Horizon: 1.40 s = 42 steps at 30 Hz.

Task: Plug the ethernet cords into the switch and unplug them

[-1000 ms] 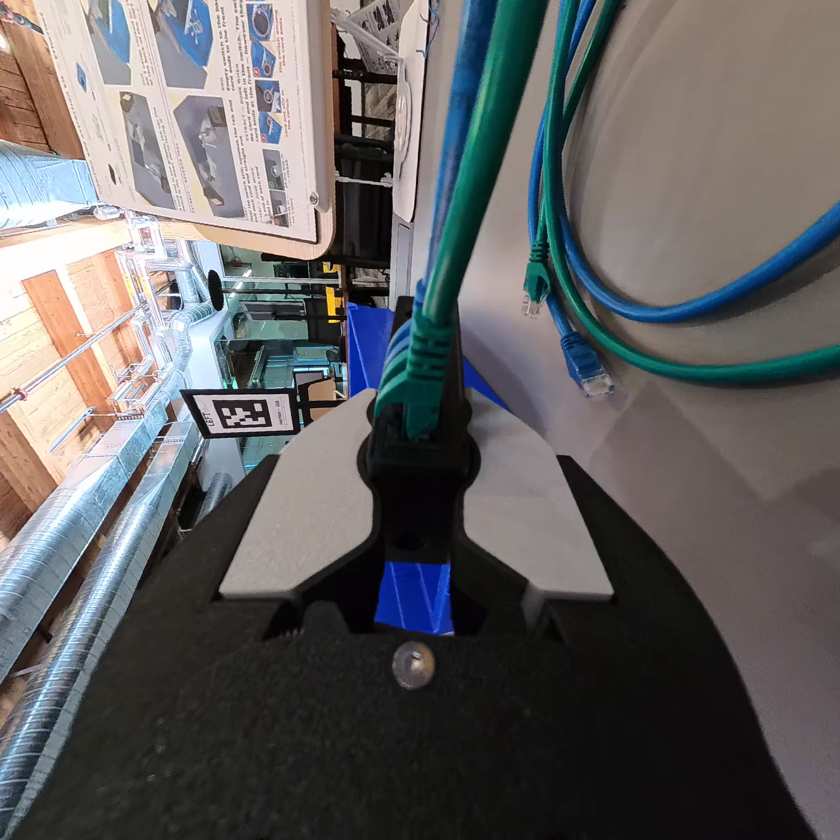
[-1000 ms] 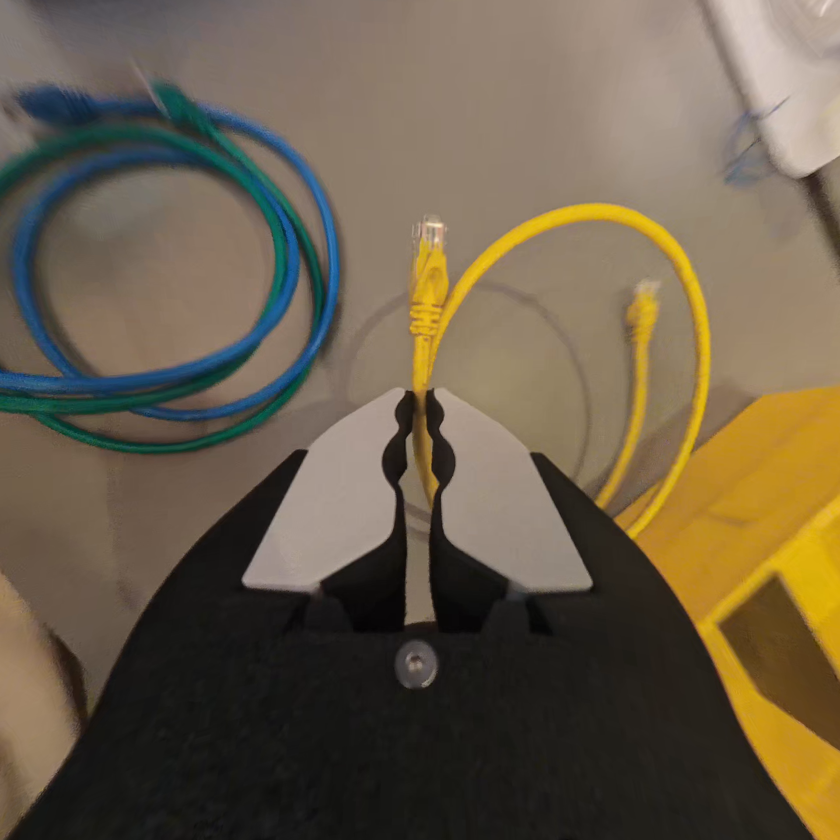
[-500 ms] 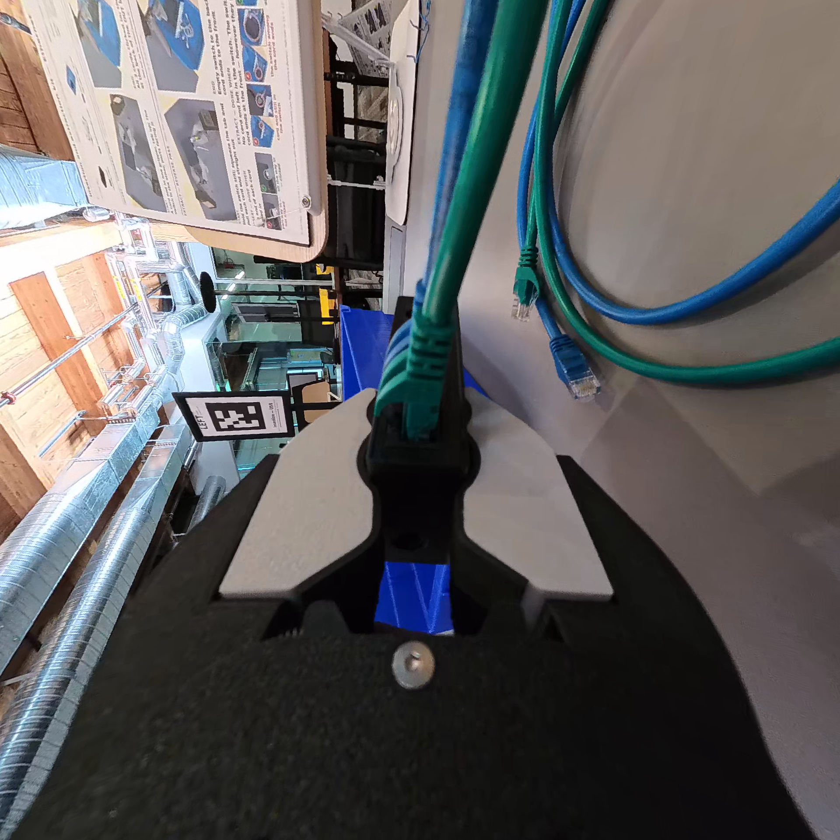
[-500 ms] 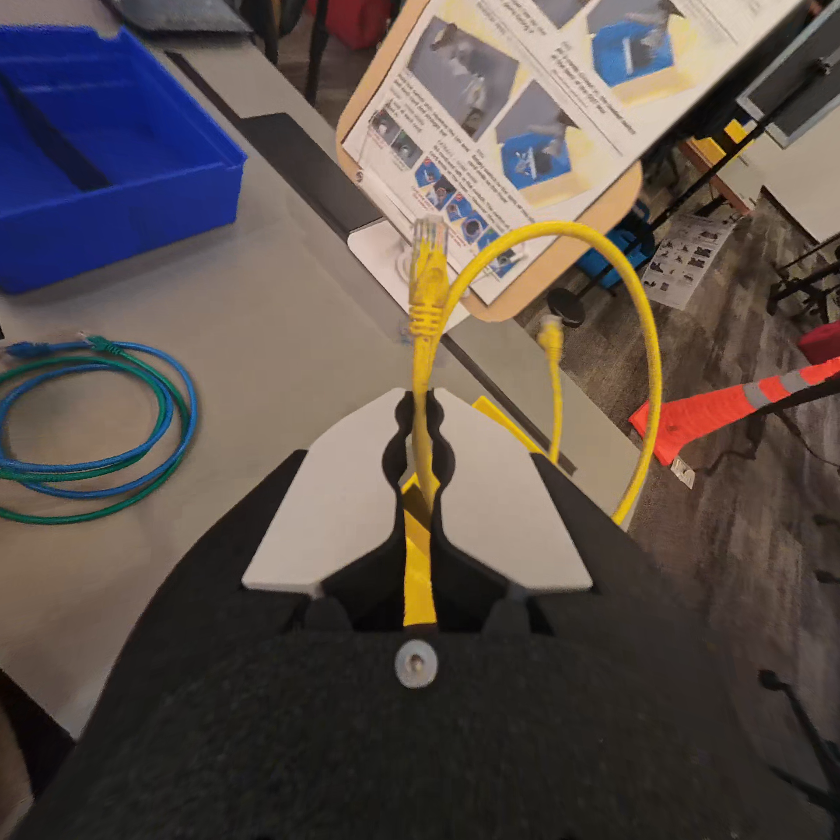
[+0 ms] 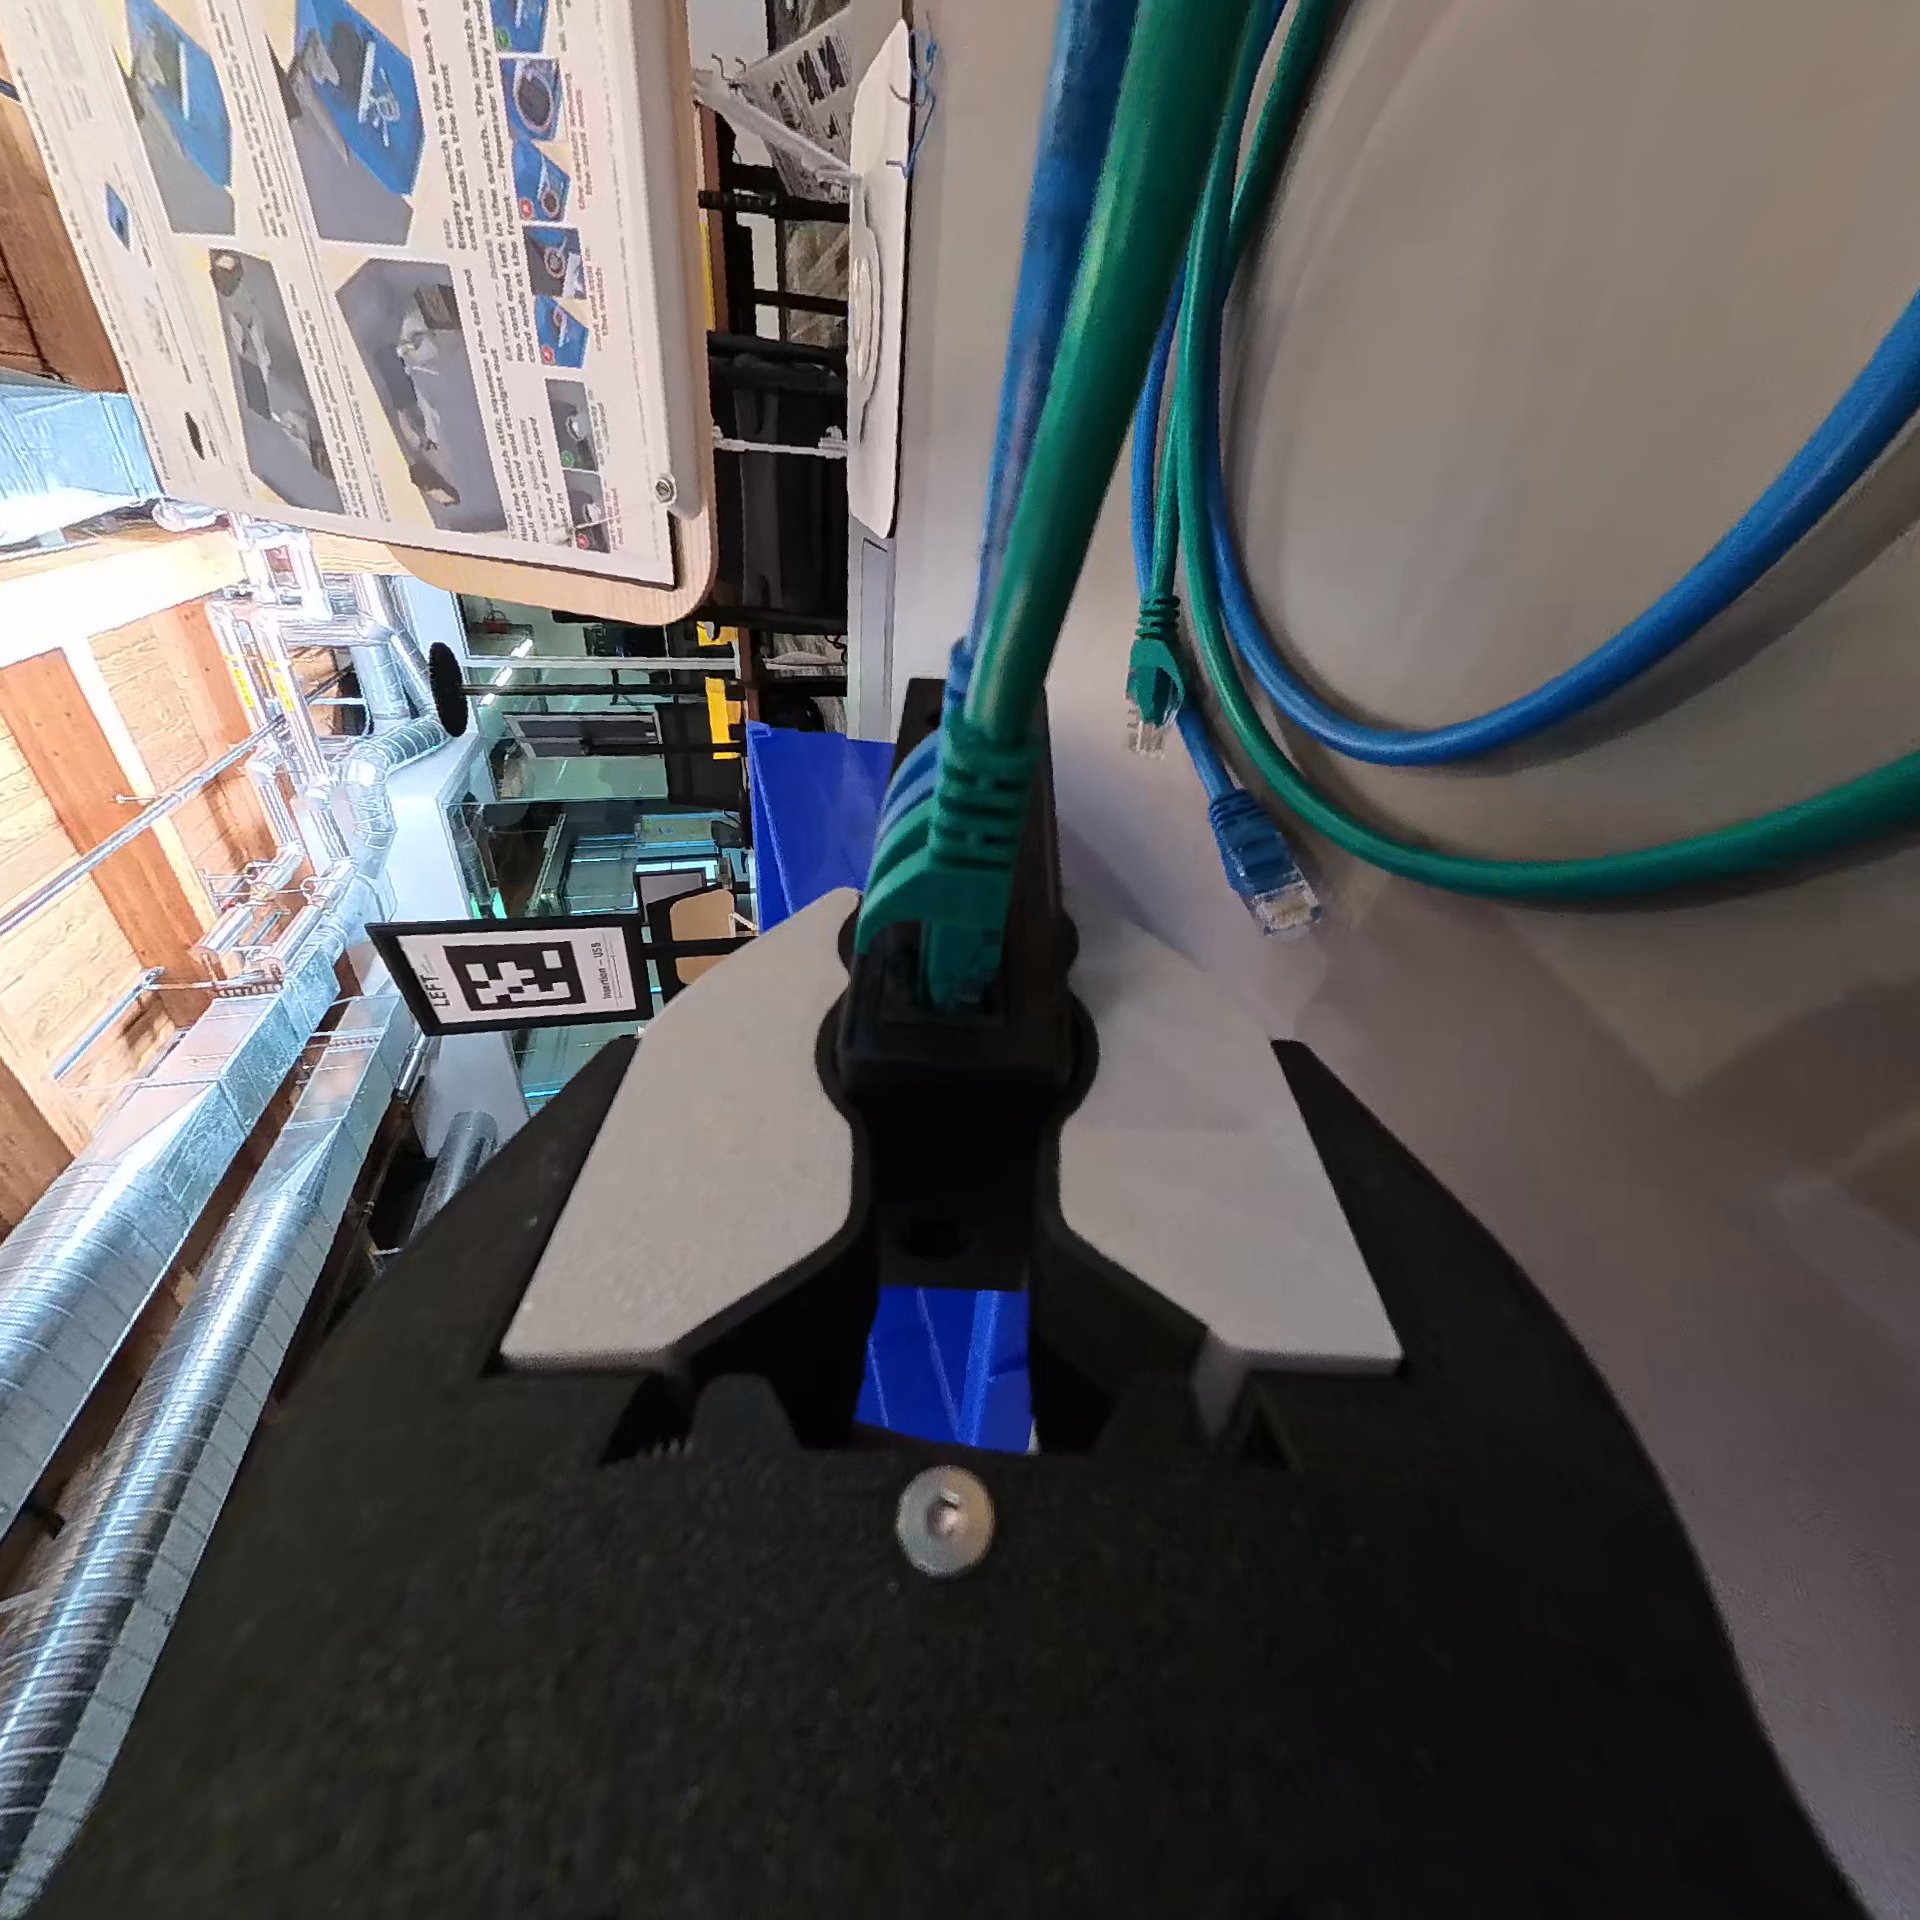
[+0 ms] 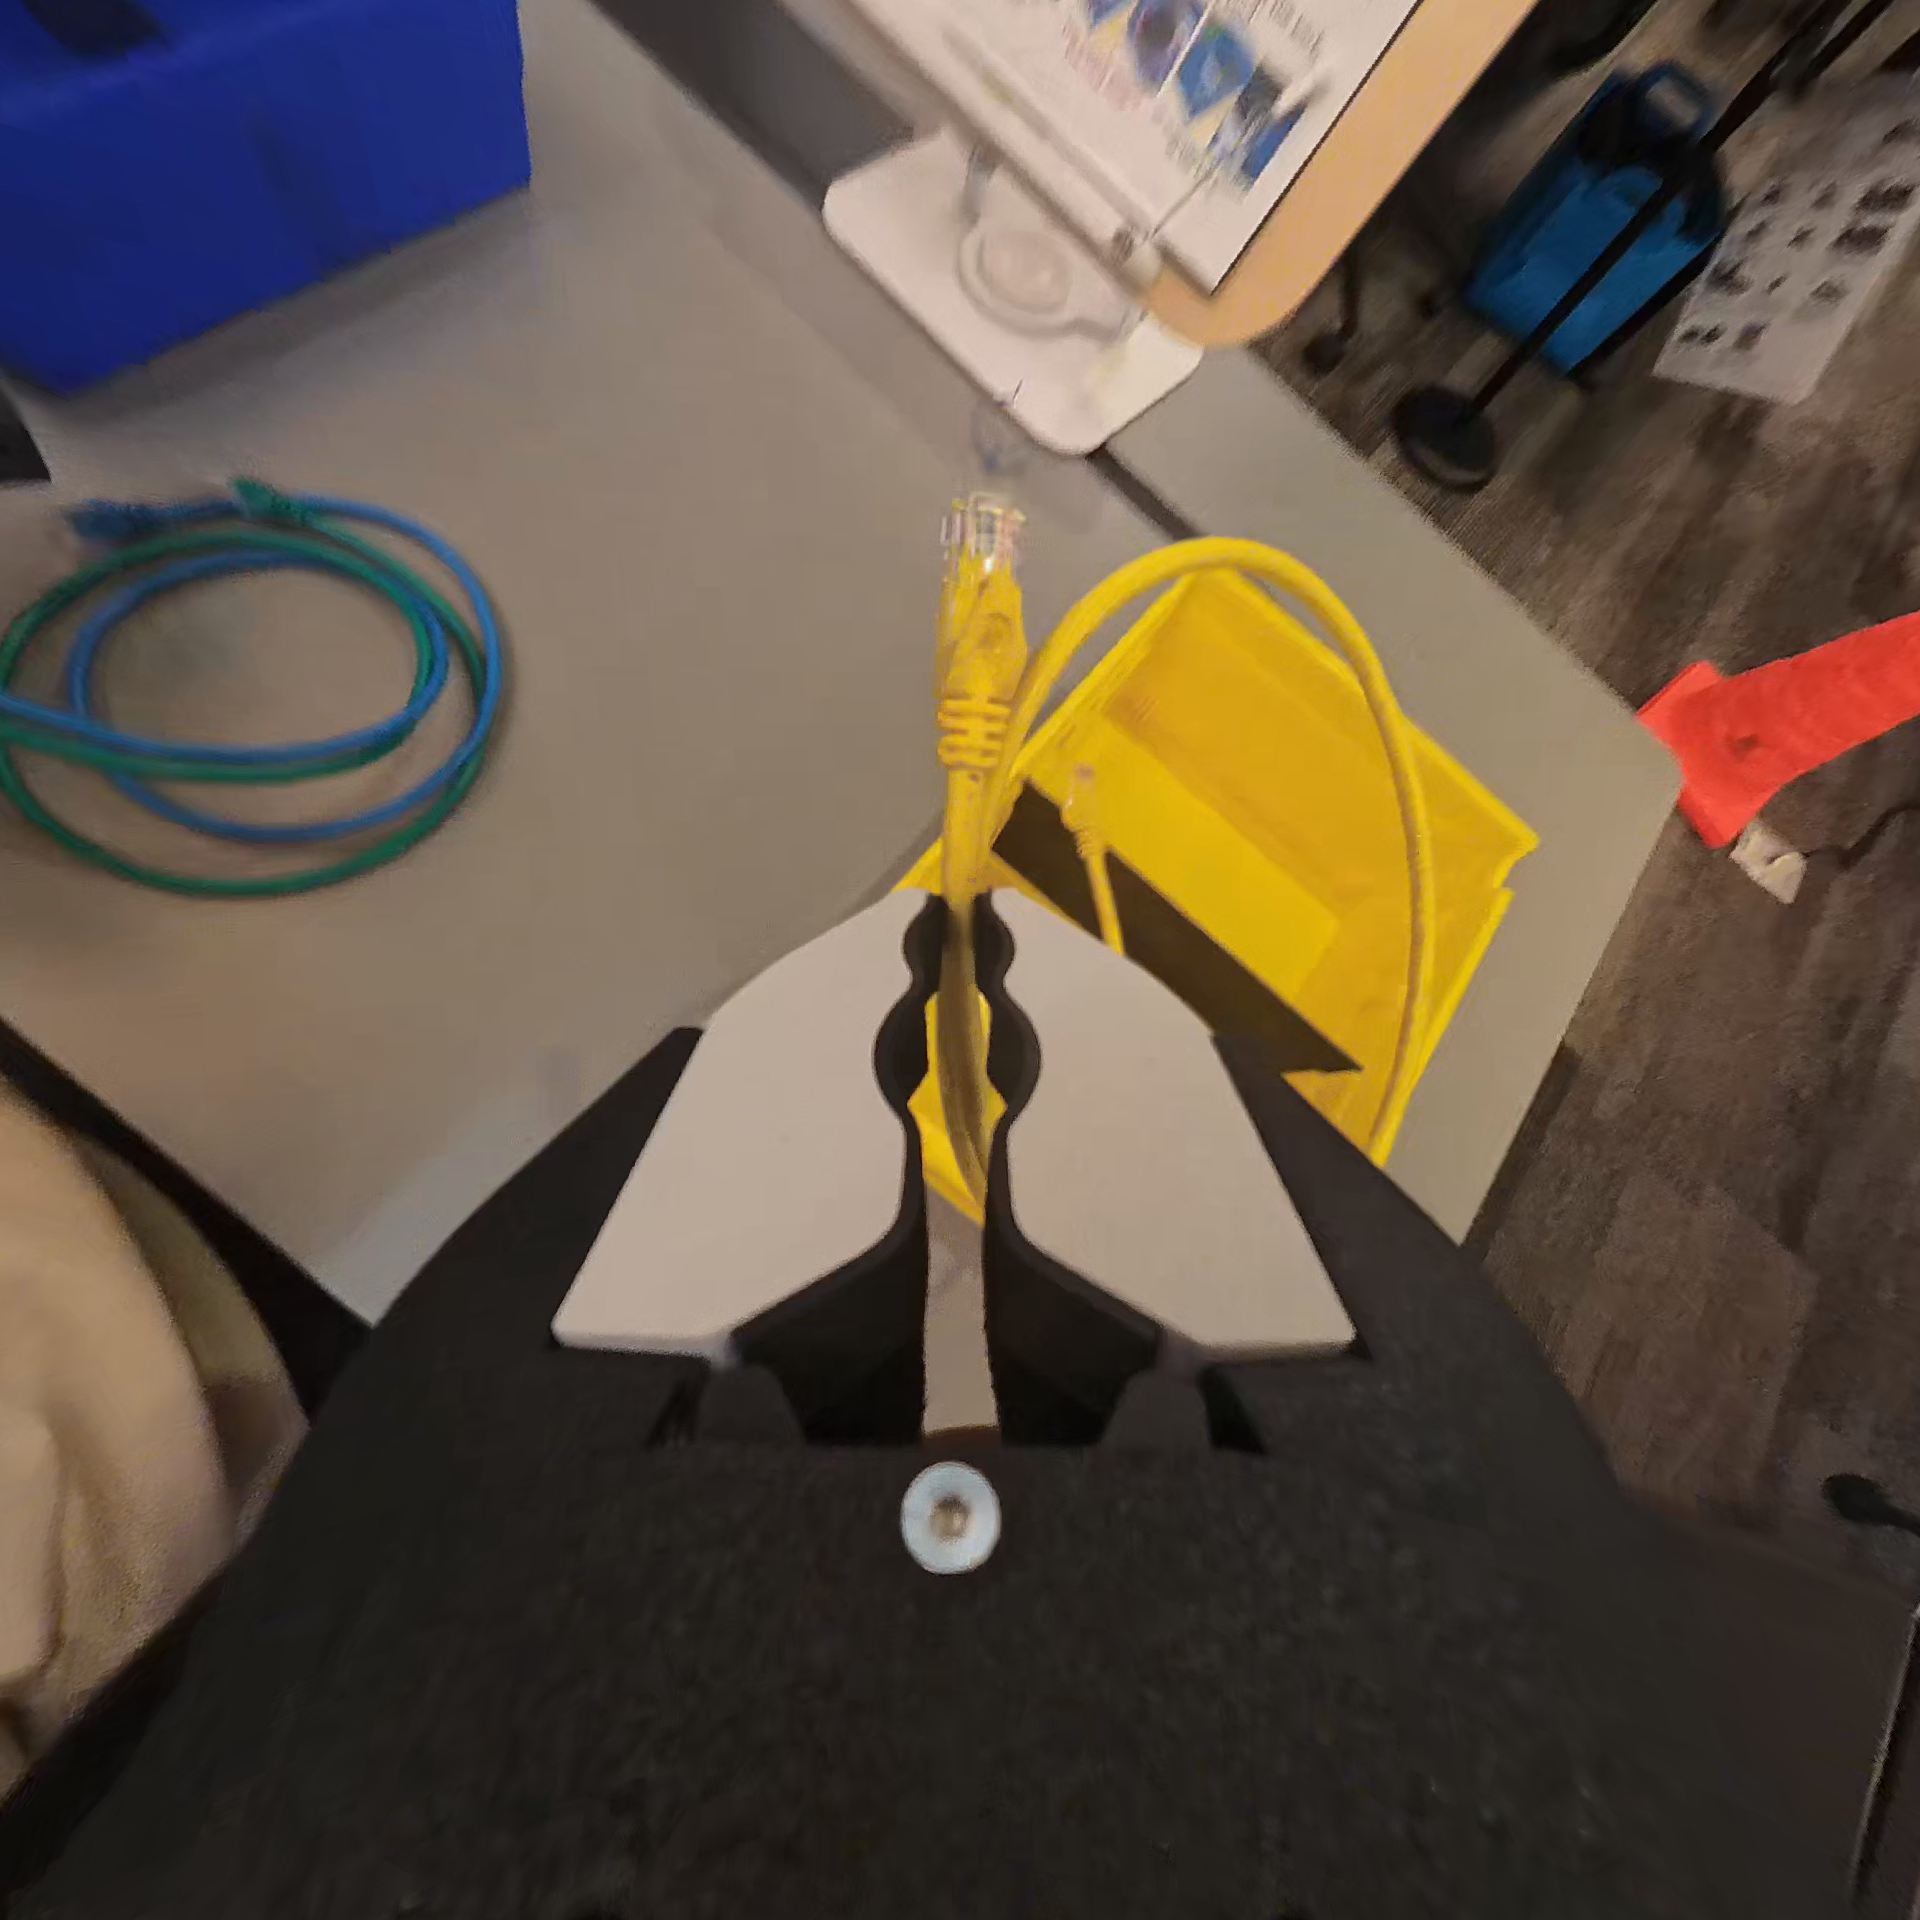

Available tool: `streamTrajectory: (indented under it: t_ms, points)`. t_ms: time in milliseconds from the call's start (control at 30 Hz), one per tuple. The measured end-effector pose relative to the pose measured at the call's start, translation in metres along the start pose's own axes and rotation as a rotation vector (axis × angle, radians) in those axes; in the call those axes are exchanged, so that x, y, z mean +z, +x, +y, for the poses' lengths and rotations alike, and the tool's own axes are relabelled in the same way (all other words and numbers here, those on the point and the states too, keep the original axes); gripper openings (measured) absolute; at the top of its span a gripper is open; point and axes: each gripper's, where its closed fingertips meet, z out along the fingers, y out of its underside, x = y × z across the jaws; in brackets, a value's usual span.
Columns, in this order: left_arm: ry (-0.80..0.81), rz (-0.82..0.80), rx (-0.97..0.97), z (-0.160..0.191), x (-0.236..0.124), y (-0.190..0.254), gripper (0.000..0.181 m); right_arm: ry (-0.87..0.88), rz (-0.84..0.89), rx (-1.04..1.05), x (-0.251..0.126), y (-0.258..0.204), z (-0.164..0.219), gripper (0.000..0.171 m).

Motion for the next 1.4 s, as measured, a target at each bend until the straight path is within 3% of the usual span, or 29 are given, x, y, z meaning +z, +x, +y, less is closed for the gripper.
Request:
streamTrajectory:
  t_ms: [333, 767, 967, 1333, 1400]
  points:
    - [0.001, 0.003, 0.007, -0.002, 0.0, 0.002, 0.03, -0.332, -0.358, -0.118, 0.034, -0.007, 0.103, 0.006]
    - [0.004, 0.009, 0.022, -0.007, -0.004, 0.006, 0.03, -0.78, -0.483, -0.29, 0.118, -0.002, 0.139, 0.007]
    - [0.002, 0.018, 0.014, -0.004, -0.002, 0.008, 0.03, -0.847, -0.513, -0.262, 0.135, -0.007, 0.152, 0.008]
    - [0.009, 0.031, 0.016, -0.007, -0.002, 0.011, 0.03, -0.756, -0.641, -0.165, 0.144, -0.012, 0.143, 0.011]
    - [0.009, 0.03, 0.011, -0.006, -0.002, 0.01, 0.03, -0.738, -0.633, -0.172, 0.143, -0.012, 0.14, 0.02]
